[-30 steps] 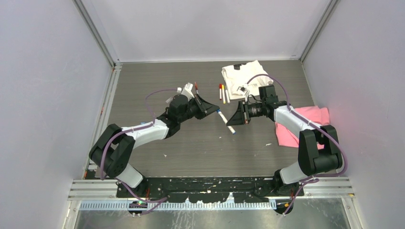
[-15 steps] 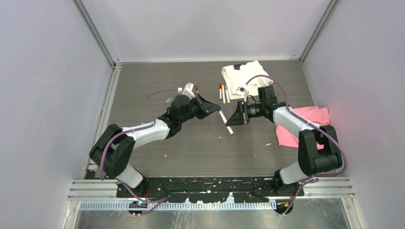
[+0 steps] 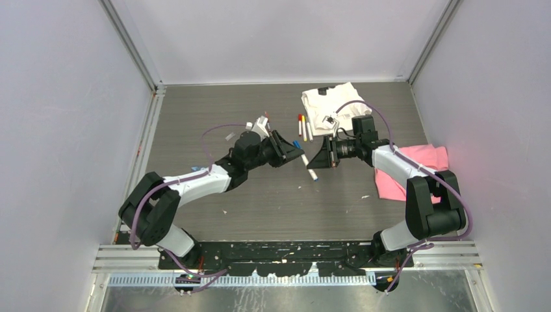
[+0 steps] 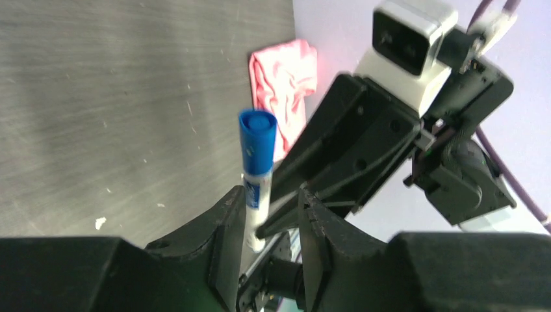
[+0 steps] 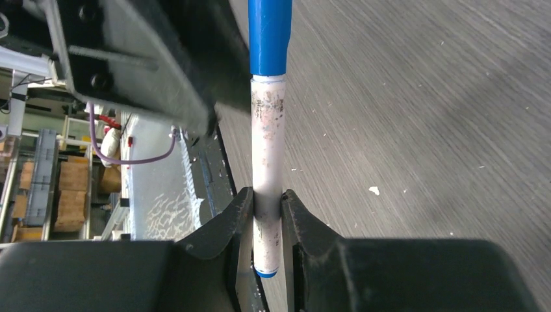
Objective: Insert the pens into the pen caps
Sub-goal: Insert the pen cap onto the pen, then press the pen cap onto the pen, then place the pen at the center of the board.
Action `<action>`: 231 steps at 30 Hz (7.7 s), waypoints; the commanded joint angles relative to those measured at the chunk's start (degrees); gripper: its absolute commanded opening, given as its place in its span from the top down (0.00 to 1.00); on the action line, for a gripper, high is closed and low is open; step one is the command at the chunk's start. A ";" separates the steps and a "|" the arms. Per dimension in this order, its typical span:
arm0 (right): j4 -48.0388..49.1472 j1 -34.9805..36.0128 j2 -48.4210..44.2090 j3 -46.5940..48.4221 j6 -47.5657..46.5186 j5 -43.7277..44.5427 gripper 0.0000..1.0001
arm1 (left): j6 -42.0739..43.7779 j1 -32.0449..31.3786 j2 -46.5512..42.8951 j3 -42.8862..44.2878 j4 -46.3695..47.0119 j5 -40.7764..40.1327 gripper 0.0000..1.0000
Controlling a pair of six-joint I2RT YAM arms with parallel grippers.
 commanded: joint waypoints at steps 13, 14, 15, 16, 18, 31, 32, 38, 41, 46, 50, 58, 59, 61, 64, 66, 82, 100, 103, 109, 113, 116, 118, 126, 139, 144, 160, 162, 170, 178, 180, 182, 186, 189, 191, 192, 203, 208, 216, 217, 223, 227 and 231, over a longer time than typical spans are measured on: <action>4.26 -0.31 -1.84 0.49 0.46 -1.62 0.99 | 3.05 -1.08 -6.07 -2.48 -2.05 0.65 0.53; 4.70 -0.31 -1.94 0.41 0.85 -1.85 0.99 | 3.13 -1.08 -6.16 -3.03 -1.98 0.10 0.52; 5.19 -0.25 -2.03 0.27 1.21 -2.15 0.99 | 3.14 -1.08 -6.18 -3.42 -1.61 -0.17 0.51; 5.64 -0.29 -2.14 0.17 1.50 -2.51 0.99 | 3.13 -1.08 -6.02 -3.65 -1.23 -0.51 0.50; 6.20 -0.31 -2.13 0.04 2.03 -3.03 0.99 | 3.23 -1.08 -5.43 -3.45 -0.62 -0.75 0.50; 8.03 -0.21 -2.26 -0.58 3.20 -4.49 0.99 | 0.90 -1.08 0.78 0.28 6.39 0.40 0.51; 8.22 -0.19 -2.18 -0.65 3.45 -4.60 0.99 | 0.40 -1.08 1.39 0.44 6.89 0.46 0.53; 9.04 -0.03 -1.96 -0.92 3.92 -4.95 0.99 | -1.78 -1.08 4.81 2.30 8.67 1.20 0.67; 9.14 0.07 -1.77 -0.93 4.05 -4.99 0.99 | -2.28 -1.08 5.89 3.40 9.24 1.69 0.78; 9.14 0.07 -1.54 -0.93 4.21 -4.89 0.99 | -2.81 -1.08 6.89 3.71 10.99 2.50 0.99; 9.60 0.06 -1.15 -0.89 5.15 -4.71 0.94 | -2.16 -1.13 6.73 3.58 12.12 1.91 0.99; 16.33 0.14 -0.31 -2.77 11.58 -5.12 0.48 | 6.59 -1.35 3.49 3.51 12.84 -1.30 0.99; 16.34 0.27 -0.15 -2.77 11.70 -5.26 0.46 | 7.92 -1.35 3.08 3.49 12.97 -1.60 0.99; 16.36 0.61 0.27 -2.64 12.03 -5.73 0.44 | 9.94 -1.43 2.43 3.49 12.97 -1.95 0.99; 16.35 1.35 0.63 -2.56 11.98 -5.63 0.44 | 12.29 -1.44 1.91 3.49 14.08 -1.77 0.99; 16.34 1.96 0.85 -2.49 11.98 -5.06 0.44 | 13.23 -1.44 1.85 3.57 14.98 -1.35 0.99; 25.55 3.19 -0.21 -4.14 16.88 -5.39 0.99 | 14.64 -2.05 0.01 3.00 16.37 0.26 0.84; 43.10 3.15 -1.18 -2.45 32.02 -11.49 0.99 | 32.35 -1.59 -33.53 -2.66 -11.21 -12.66 0.00; 80.91 3.21 1.36 -4.53 58.20 -12.99 0.99 | 30.79 -0.06 -34.59 -0.22 -13.34 -12.18 0.00; 80.62 2.94 -0.92 3.24 63.97 -19.32 0.99 | 24.12 1.20 -31.76 4.68 -6.65 -5.22 0.04; 78.51 2.97 -1.79 8.36 64.95 -18.43 0.99 | 21.37 1.20 -29.37 7.36 -1.71 -2.25 0.07; 79.41 3.33 -1.75 11.05 67.93 -17.03 0.98 | 20.47 1.20 -26.62 11.66 -1.27 -0.87 0.10; 81.93 3.80 -1.74 11.85 70.30 -16.99 0.98 | 19.67 1.20 -24.75 14.69 -1.75 -0.30 0.12; 86.67 5.96 -2.08 11.67 74.87 -17.33 0.99 | 18.25 1.20 -17.53 22.99 -2.74 0.19 0.25; 91.95 6.83 -0.27 12.43 80.34 -17.54 0.99 | 20.28 1.07 -11.90 29.62 -6.53 2.27 0.44; 92.01 7.14 0.14 12.23 80.52 -17.54 0.99 | 19.67 1.02 -11.91 29.52 -6.19 2.26 0.47; 92.50 6.11 1.29 17.97 81.93 -17.78 0.99 | 22.62 -1.17 -12.95 26.04 -13.80 10.59 0.99; 91.86 3.76 2.88 22.47 82.35 -17.51 0.99 | 22.71 -2.45 -13.76 23.26 -15.56 11.65 1.00; 93.93 1.23 9.61 33.59 87.56 -17.67 0.99 | 26.27 -12.35 -13.90 16.23 -13.97 3.16 0.99; 93.95 4.38 8.95 32.33 87.64 -18.23 0.99 | 22.35 -14.18 -8.62 15.81 -2.54 -4.21 0.99; 93.95 5.10 8.58 31.30 87.52 -18.26 0.99 | 21.76 -14.17 -7.72 17.02 -1.81 -4.66 1.00; 93.95 5.30 8.35 30.99 87.26 -18.14 0.99 | 21.48 -14.14 -6.13 19.16 -3.05 -3.12 0.99; 93.90 5.24 8.23 31.04 87.20 -18.15 0.99 | 19.47 -14.05 -4.87 18.60 -1.84 -0.32 0.99; 93.90 5.26 7.73 28.78 87.01 -18.07 0.99 | 16.29 -12.07 -6.84 15.94 0.70 -0.97 0.98; 93.90 5.26 7.03 26.20 86.54 -17.86 0.99 | 14.70 -10.38 -9.29 15.12 0.69 -2.02 0.87; 93.89 5.26 6.64 25.08 86.45 -17.65 0.99 | 14.63 -9.79 -10.64 15.08 0.03 -2.76 0.80; 93.73 5.27 6.35 22.83 88.16 -12.31 0.99 | 27.20 -7.22 -28.80 14.23 -12.02 -11.30 0.21; 93.71 5.34 9.31 29.52 95.69 -5.07 0.99 | 32.68 -6.24 -36.29 12.28 -14.77 -14.81 0.17; 58.11 4.96 9.09 38.83 67.32 9.30 0.99 | 40.68 -6.09 -41.91 16.04 -30.67 -22.46 0.21; 47.94 4.77 10.25 40.76 60.32 11.38 0.99 | 41.03 -6.09 -42.19 16.01 -32.56 -23.31 0.22; -3.18 6.24 16.15 53.75 14.53 32.38 0.99 | 40.20 -6.09 -43.85 13.58 -42.93 -30.42 0.26; -14.04 6.70 19.06 50.30 9.46 48.89 0.99 | 36.68 -6.09 -45.87 10.48 -50.00 -36.44 0.27; -18.75 7.79 21.72 46.21 5.57 54.06 0.99 | 33.43 -6.09 -48.14 5.28 -51.74 -40.86 0.25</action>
